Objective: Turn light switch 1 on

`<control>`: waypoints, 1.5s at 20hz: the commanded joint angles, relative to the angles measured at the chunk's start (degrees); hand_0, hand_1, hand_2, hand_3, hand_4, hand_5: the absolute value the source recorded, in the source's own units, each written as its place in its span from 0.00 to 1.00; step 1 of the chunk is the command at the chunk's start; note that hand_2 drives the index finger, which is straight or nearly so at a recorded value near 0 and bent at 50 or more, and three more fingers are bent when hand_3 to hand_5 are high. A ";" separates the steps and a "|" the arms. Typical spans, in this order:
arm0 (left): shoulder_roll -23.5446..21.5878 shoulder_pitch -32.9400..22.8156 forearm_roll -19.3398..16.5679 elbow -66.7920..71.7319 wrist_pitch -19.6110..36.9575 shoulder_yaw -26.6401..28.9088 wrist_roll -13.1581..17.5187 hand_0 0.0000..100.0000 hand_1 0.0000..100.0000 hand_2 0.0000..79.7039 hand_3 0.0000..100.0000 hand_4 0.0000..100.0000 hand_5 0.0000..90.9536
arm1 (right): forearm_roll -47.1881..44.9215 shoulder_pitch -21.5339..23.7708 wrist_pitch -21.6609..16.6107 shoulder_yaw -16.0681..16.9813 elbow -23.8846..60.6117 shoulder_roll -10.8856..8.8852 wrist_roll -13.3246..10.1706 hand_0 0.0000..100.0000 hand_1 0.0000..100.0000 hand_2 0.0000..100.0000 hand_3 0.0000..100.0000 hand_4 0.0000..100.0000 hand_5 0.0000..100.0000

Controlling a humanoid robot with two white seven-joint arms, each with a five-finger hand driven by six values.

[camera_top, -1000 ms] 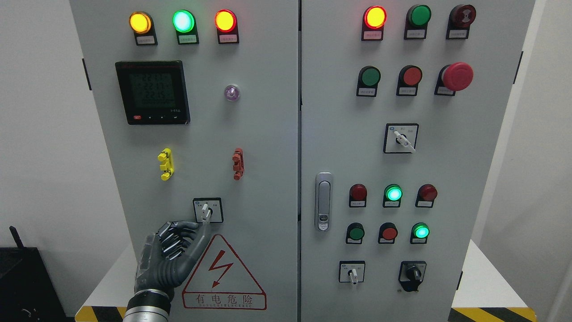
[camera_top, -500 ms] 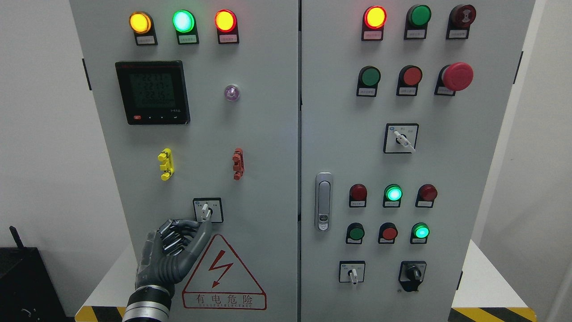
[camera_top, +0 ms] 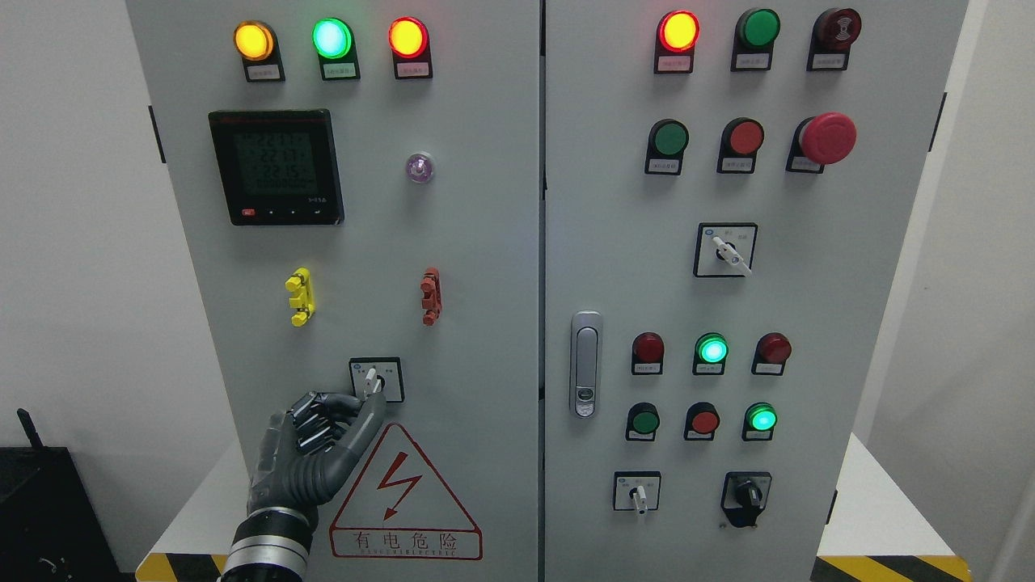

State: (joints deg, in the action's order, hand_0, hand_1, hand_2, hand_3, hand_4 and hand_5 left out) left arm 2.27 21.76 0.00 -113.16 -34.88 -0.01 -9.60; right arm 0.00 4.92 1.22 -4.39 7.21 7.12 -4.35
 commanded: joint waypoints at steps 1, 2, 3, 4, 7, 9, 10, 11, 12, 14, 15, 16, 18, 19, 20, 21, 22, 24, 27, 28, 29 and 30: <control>0.10 0.30 -1.23 0.05 -0.37 -1.22 -0.07 0.13 0.70 0.71 0.76 0.86 0.88 | -1.41 0.00 0.01 0.00 0.00 0.00 0.04 0.00 0.00 0.00 0.00 0.00 0.00; 0.10 0.30 -1.32 0.05 -0.37 -1.22 -0.07 0.13 0.70 0.71 0.76 0.86 0.88 | -1.41 0.00 0.01 0.00 0.00 0.00 0.04 0.00 0.00 0.00 0.00 0.00 0.00; 0.10 0.30 -1.75 -0.04 -0.46 -1.22 -0.07 0.13 0.70 0.71 0.76 0.86 0.88 | -1.41 0.00 0.01 0.00 0.00 0.00 0.04 0.00 0.00 0.00 0.00 0.00 0.00; 0.10 0.30 -2.19 0.05 -0.46 -1.22 -0.07 0.13 0.70 0.71 0.76 0.86 0.88 | -1.41 0.00 0.01 0.00 0.00 0.00 0.04 0.00 0.00 0.00 0.00 0.00 0.00; 0.10 0.30 -2.64 0.05 -0.46 -1.22 -0.15 0.13 0.69 0.71 0.76 0.86 0.89 | -1.41 0.00 0.01 0.00 0.00 0.00 0.04 0.00 0.00 0.00 0.00 0.00 0.00; 0.10 0.30 -2.81 0.05 -0.46 -1.22 -0.15 0.14 0.69 0.71 0.76 0.86 0.88 | -1.41 0.00 0.01 0.00 0.00 0.00 0.04 0.00 0.00 0.00 0.00 0.00 0.00; 0.19 0.30 -2.81 0.05 -0.46 -1.22 -0.15 0.14 0.69 0.71 0.76 0.86 0.88 | -1.41 0.00 0.01 0.00 0.00 0.00 0.04 0.00 0.00 0.00 0.00 0.00 0.00; 0.19 0.30 -2.90 -0.04 -0.46 -1.22 -0.15 0.14 0.69 0.71 0.76 0.86 0.88 | -1.41 0.00 0.01 0.00 0.00 0.00 0.04 0.00 0.00 0.00 0.00 0.00 0.00; 0.19 0.39 -2.90 0.05 -0.46 -1.31 -0.24 0.14 0.69 0.71 0.76 0.86 0.88 | -1.41 0.00 0.01 0.00 0.00 0.00 0.04 0.00 0.00 0.00 0.00 0.00 0.00; 0.45 0.39 -2.81 -0.04 -1.07 -1.49 -0.50 0.14 0.69 0.71 0.76 0.86 0.88 | -1.41 0.00 0.01 0.00 0.00 0.00 0.04 0.00 0.00 0.00 0.00 0.00 0.00; 0.45 0.65 -2.81 -0.04 -1.59 -1.49 -0.51 0.14 0.69 0.71 0.76 0.86 0.88 | -1.41 0.00 0.01 0.00 0.00 0.00 0.04 0.00 0.00 0.00 0.00 0.00 0.00; 0.54 0.83 -2.81 -0.04 -1.95 -1.66 -0.51 0.14 0.69 0.71 0.76 0.86 0.88 | -1.41 0.00 0.01 0.00 0.00 0.00 0.04 0.00 0.00 0.00 0.00 0.00 0.00; 0.63 0.83 -2.81 0.05 -2.13 -1.66 -0.42 0.14 0.69 0.71 0.76 0.86 0.89 | -1.41 0.00 0.01 0.00 0.00 0.00 0.04 0.00 0.00 0.00 0.00 0.00 0.00; 0.89 0.83 -2.73 0.05 -2.21 -1.75 -0.50 0.14 0.69 0.71 0.76 0.86 0.89 | -1.41 0.00 0.01 0.00 0.00 0.00 0.04 0.00 0.00 0.00 0.00 0.00 0.00; 0.89 0.83 -2.81 0.05 -2.21 -1.75 -0.51 0.15 0.69 0.71 0.77 0.86 0.89 | -1.41 0.00 0.01 0.00 0.00 0.00 0.04 0.00 0.00 0.00 0.00 0.00 0.00; 0.89 0.92 -2.73 0.05 -2.21 -1.84 -0.51 0.15 0.69 0.71 0.77 0.86 0.89 | -1.41 0.00 0.01 0.00 0.00 0.00 0.04 0.00 0.00 0.00 0.00 0.00 0.00; 0.98 1.01 -2.72 0.05 -2.30 -1.93 -0.51 0.15 0.69 0.71 0.77 0.86 0.89 | -1.41 0.00 0.01 0.00 0.00 0.00 0.04 0.00 0.00 0.00 0.00 0.00 0.00; 1.24 1.01 -2.72 0.14 -2.30 -1.84 -0.51 0.15 0.69 0.71 0.77 0.86 0.89 | -1.41 0.00 0.01 0.00 0.00 0.00 0.04 0.00 0.00 0.00 0.00 0.00 0.00; 1.25 1.18 -2.72 0.40 -2.30 -1.93 -0.51 0.15 0.69 0.72 0.77 0.86 0.89 | -1.41 0.00 0.01 0.00 0.00 0.00 0.04 0.00 0.00 0.00 0.00 0.00 0.00; 1.33 1.36 -2.72 0.49 -2.39 -1.93 -0.51 0.15 0.69 0.72 0.77 0.86 0.89 | -1.41 0.00 0.01 0.00 0.00 0.00 0.04 0.00 0.00 0.00 0.00 0.00 0.00; 1.33 1.53 -2.72 0.58 -2.39 -2.01 -0.51 0.15 0.69 0.72 0.77 0.86 0.89 | -1.41 0.00 0.01 0.00 0.00 0.00 0.04 0.00 0.00 0.00 0.00 0.00 0.00; 1.33 1.62 -2.72 0.66 -2.39 -2.01 -0.51 0.16 0.69 0.72 0.77 0.86 0.89 | -1.41 0.00 0.01 0.00 0.00 0.00 0.04 0.00 0.00 0.00 0.00 0.00 0.00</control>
State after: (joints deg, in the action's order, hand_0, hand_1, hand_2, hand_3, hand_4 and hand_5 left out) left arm 3.14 22.92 -2.71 -112.96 -37.20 -0.27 -10.08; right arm 0.00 4.92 1.22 -4.39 7.21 7.12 -4.35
